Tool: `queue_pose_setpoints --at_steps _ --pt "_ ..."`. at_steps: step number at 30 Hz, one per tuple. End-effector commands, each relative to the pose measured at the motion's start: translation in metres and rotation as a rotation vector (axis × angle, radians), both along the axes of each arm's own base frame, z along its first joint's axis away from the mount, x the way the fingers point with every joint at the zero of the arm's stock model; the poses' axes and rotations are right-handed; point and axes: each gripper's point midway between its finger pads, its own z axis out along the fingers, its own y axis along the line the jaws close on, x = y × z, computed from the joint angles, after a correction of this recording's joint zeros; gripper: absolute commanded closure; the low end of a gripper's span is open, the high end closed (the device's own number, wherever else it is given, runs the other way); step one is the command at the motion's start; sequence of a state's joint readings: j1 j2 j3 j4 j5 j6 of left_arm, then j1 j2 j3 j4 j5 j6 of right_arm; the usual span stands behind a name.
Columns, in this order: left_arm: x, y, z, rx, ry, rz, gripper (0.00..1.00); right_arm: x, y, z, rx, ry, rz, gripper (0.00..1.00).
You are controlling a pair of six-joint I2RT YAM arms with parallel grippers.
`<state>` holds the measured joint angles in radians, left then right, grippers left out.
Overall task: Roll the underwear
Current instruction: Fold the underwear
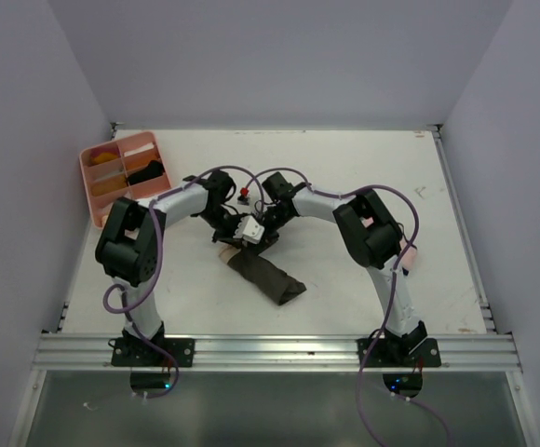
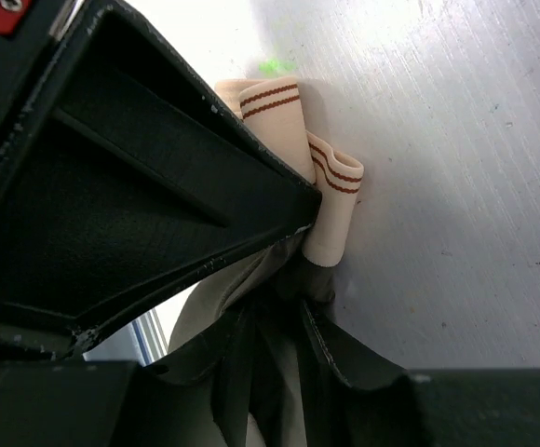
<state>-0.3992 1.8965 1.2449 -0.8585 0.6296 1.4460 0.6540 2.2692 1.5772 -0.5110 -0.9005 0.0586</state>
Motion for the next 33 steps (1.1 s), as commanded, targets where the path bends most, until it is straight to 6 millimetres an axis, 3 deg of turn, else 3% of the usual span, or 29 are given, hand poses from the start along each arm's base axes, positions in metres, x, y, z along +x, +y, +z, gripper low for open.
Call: queue_pose_setpoints --at_steps 1,7,12,15,17,18,20,22,25,26,28,29,33 --pt "0.013 0.003 -0.015 0.021 -0.016 0.059 1.00 -0.012 -0.009 -0.013 -0.046 0.045 0.023 0.71" --pt "0.006 0.008 -0.031 0.073 0.011 0.062 1.00 -0.004 -0.016 -0.006 -0.081 0.016 0.009 0.70" --pt "-0.001 0.015 -0.042 0.115 0.036 0.056 1.00 0.040 -0.050 0.024 -0.100 -0.052 -0.086 0.61" --pt "-0.004 0.019 -0.048 0.135 0.023 0.044 1.00 0.056 -0.075 0.051 -0.104 -0.071 -0.136 0.57" --pt "-0.005 0.021 -0.051 0.144 0.032 0.045 1.00 0.055 -0.089 0.063 -0.107 -0.067 -0.156 0.57" --pt "-0.004 0.021 -0.052 0.149 0.028 0.047 1.00 0.054 -0.093 0.077 -0.092 -0.098 -0.152 0.57" --pt "-0.005 0.021 -0.054 0.161 0.036 0.050 1.00 0.042 -0.098 0.085 -0.085 -0.082 -0.140 0.58" --pt "-0.002 0.020 -0.054 0.164 0.042 0.059 1.00 0.029 -0.092 0.106 -0.019 -0.040 -0.144 0.59" --pt "0.001 0.018 -0.054 0.165 0.054 0.069 1.00 0.007 -0.085 0.114 0.029 0.076 -0.178 0.63" --pt "0.002 0.017 -0.054 0.165 0.054 0.073 1.00 -0.008 -0.084 0.107 0.025 0.130 -0.167 0.64" --pt "0.003 0.017 -0.055 0.169 0.060 0.075 1.00 -0.021 -0.083 0.100 0.013 0.144 -0.160 0.63" --pt "0.003 0.017 -0.055 0.170 0.061 0.076 1.00 -0.034 -0.087 0.087 -0.019 0.167 -0.160 0.59" --pt "0.003 0.016 -0.055 0.169 0.060 0.083 1.00 -0.044 -0.102 0.065 -0.073 0.092 -0.171 0.48"
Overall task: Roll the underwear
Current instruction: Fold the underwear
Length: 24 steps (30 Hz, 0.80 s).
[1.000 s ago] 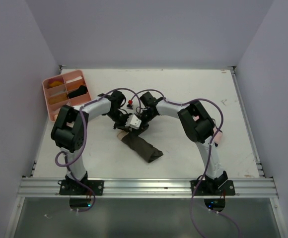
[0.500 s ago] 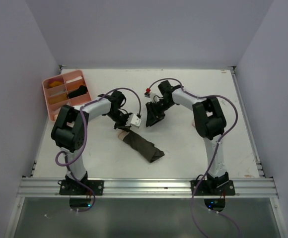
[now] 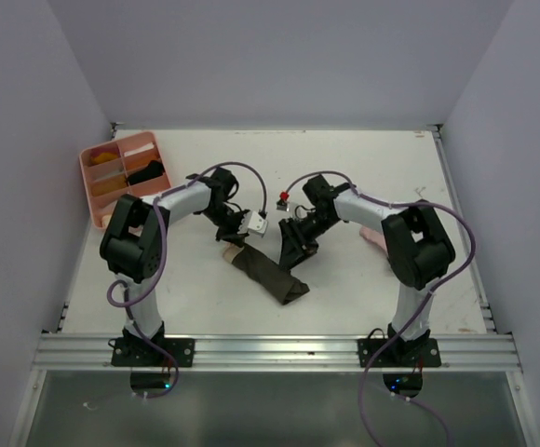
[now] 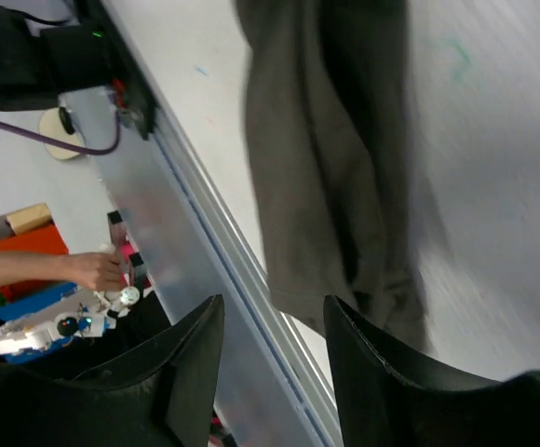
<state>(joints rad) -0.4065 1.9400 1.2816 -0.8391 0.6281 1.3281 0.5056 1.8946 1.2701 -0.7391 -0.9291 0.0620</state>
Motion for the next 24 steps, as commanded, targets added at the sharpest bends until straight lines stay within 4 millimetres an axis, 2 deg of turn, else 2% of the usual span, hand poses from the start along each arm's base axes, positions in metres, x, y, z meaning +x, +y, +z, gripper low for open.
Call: queue_pose_setpoints --at_steps 1,4,8,11,17,21,24 --pt "-0.003 0.022 -0.050 0.151 0.015 -0.006 1.00 -0.001 -0.013 -0.006 -0.025 -0.075 -0.015 0.48" --pt "-0.004 0.022 -0.050 0.151 0.014 -0.006 1.00 -0.004 -0.024 -0.016 -0.065 -0.141 0.027 0.45" --pt "-0.005 0.024 -0.051 0.158 0.008 -0.011 1.00 -0.005 -0.023 -0.014 -0.049 -0.155 0.039 0.41" --pt "-0.005 0.024 -0.052 0.160 0.007 -0.011 1.00 -0.004 -0.018 -0.012 -0.034 -0.155 0.049 0.43" --pt "-0.005 0.023 -0.051 0.155 0.008 -0.009 1.00 -0.006 -0.010 -0.025 -0.047 -0.121 0.077 0.45" --pt "-0.006 0.023 -0.051 0.155 0.008 -0.012 1.00 -0.010 -0.011 -0.028 -0.062 -0.109 0.101 0.51" --pt "-0.007 0.024 -0.052 0.156 0.010 -0.014 1.00 -0.015 -0.013 -0.030 -0.071 -0.098 0.119 0.53"
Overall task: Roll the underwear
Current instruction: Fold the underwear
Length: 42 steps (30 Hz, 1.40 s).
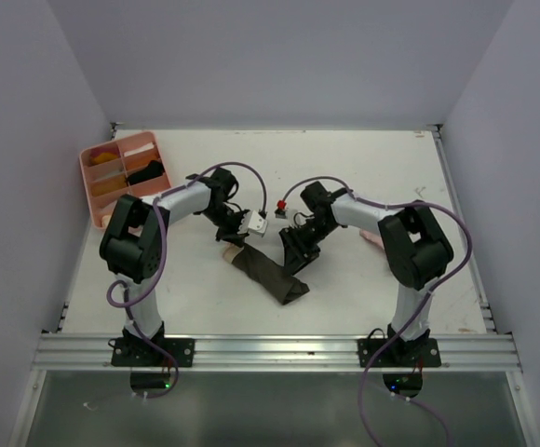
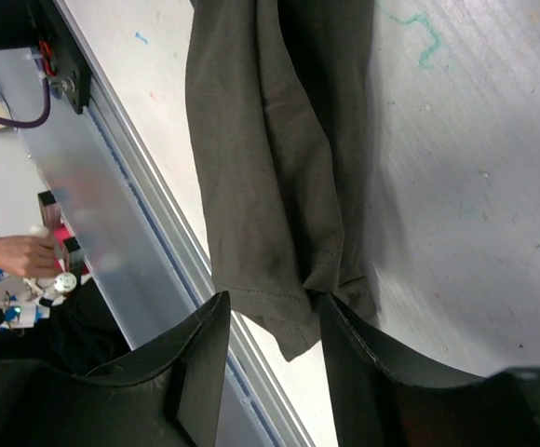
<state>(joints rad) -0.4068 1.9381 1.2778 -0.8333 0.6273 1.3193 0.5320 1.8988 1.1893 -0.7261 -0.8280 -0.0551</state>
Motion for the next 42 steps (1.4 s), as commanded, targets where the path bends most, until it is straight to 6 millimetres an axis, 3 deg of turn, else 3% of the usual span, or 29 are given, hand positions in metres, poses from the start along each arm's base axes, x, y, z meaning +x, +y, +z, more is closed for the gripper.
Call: queue_pose_setpoints --at_steps 1,12,21,24,33,42 --pt "-0.007 0.024 -0.052 0.155 0.009 -0.024 1.00 0.001 0.004 0.006 0.017 -0.023 0.039 0.54" --pt "-0.006 0.023 -0.051 0.152 0.001 -0.030 1.00 -0.005 0.002 0.000 -0.005 -0.002 0.066 0.59" --pt "-0.008 0.024 -0.053 0.154 0.006 -0.032 1.00 -0.004 -0.001 0.010 -0.006 -0.017 0.081 0.94" --pt "-0.008 0.024 -0.052 0.155 0.003 -0.033 1.00 -0.002 -0.005 0.010 -0.028 -0.035 0.090 1.00" --pt "-0.010 0.025 -0.054 0.159 0.005 -0.041 1.00 0.017 -0.018 0.011 -0.072 -0.101 0.097 1.00" --pt "-0.011 0.030 -0.056 0.177 -0.005 -0.050 1.00 0.025 -0.031 -0.024 -0.161 -0.129 0.141 1.00"
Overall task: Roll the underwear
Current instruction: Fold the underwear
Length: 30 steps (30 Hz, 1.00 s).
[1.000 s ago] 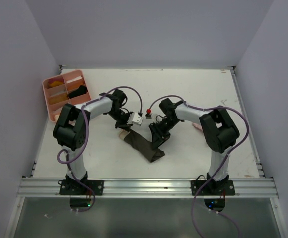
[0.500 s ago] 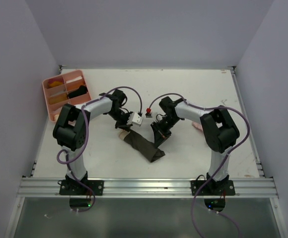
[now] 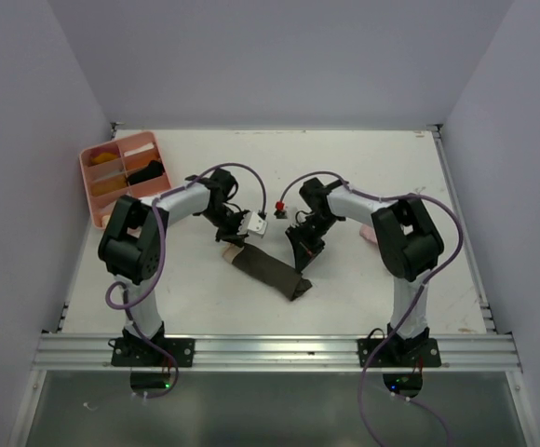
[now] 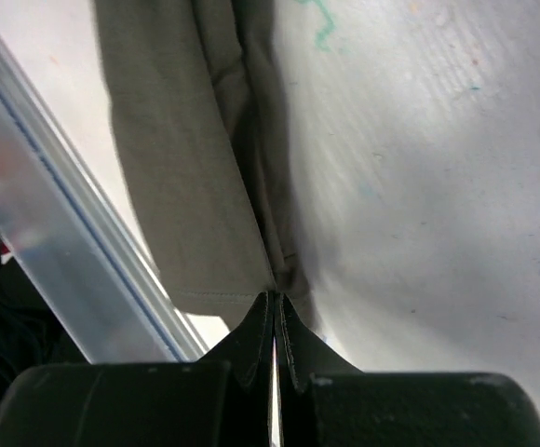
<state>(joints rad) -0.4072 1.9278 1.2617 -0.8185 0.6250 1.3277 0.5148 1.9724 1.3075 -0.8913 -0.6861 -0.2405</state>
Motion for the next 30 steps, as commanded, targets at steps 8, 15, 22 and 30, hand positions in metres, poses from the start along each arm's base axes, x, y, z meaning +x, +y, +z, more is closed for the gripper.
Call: queue_pose_setpoints --at_steps 8,15,22,30 --pt "-0.007 0.029 -0.056 0.178 0.001 -0.019 1.00 -0.005 -0.019 -0.023 -0.075 -0.023 0.052 1.00" --pt "0.018 0.008 -0.020 0.092 -0.014 0.055 0.90 0.017 0.000 0.015 -0.007 -0.086 0.019 1.00" --pt "0.056 -0.012 0.047 0.002 -0.057 0.166 0.49 0.031 0.002 0.037 -0.020 -0.138 -0.014 0.60" --pt "0.097 0.002 0.130 -0.134 -0.105 0.378 0.19 0.060 -0.012 0.073 -0.023 -0.285 -0.098 0.43"
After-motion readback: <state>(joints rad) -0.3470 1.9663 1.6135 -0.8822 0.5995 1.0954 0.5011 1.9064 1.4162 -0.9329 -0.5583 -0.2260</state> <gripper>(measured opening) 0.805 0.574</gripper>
